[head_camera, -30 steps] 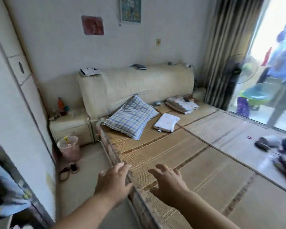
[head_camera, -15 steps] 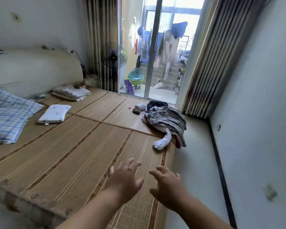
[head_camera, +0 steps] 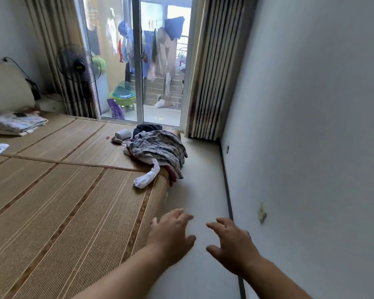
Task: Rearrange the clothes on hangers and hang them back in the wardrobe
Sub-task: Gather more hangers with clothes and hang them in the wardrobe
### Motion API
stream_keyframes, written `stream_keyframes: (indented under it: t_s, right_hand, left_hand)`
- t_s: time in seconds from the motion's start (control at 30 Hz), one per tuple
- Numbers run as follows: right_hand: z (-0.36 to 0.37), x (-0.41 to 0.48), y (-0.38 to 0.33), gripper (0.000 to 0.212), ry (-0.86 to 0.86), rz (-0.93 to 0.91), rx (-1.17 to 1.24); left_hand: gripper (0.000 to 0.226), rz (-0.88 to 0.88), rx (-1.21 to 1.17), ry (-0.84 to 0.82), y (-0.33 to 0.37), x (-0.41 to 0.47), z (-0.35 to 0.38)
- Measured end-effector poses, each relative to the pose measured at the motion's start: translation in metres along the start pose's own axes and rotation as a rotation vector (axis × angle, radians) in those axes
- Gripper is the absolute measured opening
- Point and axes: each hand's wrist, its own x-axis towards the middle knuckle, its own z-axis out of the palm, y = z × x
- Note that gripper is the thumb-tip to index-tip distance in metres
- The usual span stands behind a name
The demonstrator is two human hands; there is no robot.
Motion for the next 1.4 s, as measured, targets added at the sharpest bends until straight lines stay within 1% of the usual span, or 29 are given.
stream_keyframes:
  t_s: [0.13, 0.23, 0.43, 0.53, 0.7, 0.83, 1.0, 1.07, 1.13, 1.23, 1.4]
  right_hand:
    - [-0.017, 0.008, 0.046, 0.065, 0.031, 0.066, 0.050]
    - [-0.028, 0.026, 0.075, 0.067, 0.032, 0.102, 0.058]
    - [-0.034, 0.100, 0.115, 0.064, -0.003, 0.113, 0.041]
    - [-0.040, 0.170, 0.133, 0.063, 0.002, 0.104, 0.035]
    - [-0.063, 0.308, 0.146, 0.063, 0.012, 0.053, 0.054]
    - [-0.084, 0.394, 0.155, 0.062, 0.005, 0.031, 0.081]
    - [-0.106, 0.501, 0.192, 0.061, 0.003, 0.006, 0.100]
    - [-0.112, 0.549, 0.210, 0.061, -0.010, -0.029, 0.101]
    - [-0.120, 0.600, 0.227, 0.060, -0.030, -0.087, 0.071]
    - [-0.142, 0.688, 0.254, 0.059, -0.051, -0.179, 0.039]
    - [-0.184, 0.813, 0.276, 0.057, -0.108, -0.308, -0.025]
  left_hand:
    - [0.053, 0.044, 0.042, -0.035, 0.031, 0.033, 0.014]
    - [0.052, 0.050, 0.026, -0.052, 0.043, 0.063, 0.023]
    - [0.052, 0.052, 0.017, -0.077, 0.047, 0.149, 0.041]
    - [0.053, 0.041, 0.015, -0.063, 0.035, 0.219, 0.042]
    - [0.054, -0.026, 0.030, -0.047, 0.007, 0.351, 0.016]
    - [0.053, -0.034, 0.048, -0.041, -0.005, 0.433, -0.002]
    - [0.051, -0.064, 0.067, -0.039, -0.019, 0.535, -0.009]
    - [0.052, -0.088, 0.085, -0.034, -0.027, 0.579, -0.008]
    - [0.050, -0.129, 0.099, -0.010, -0.032, 0.623, -0.010]
    - [0.047, -0.209, 0.051, 0.050, -0.039, 0.688, -0.015]
    - [0.046, -0.393, -0.052, 0.122, -0.062, 0.756, -0.019]
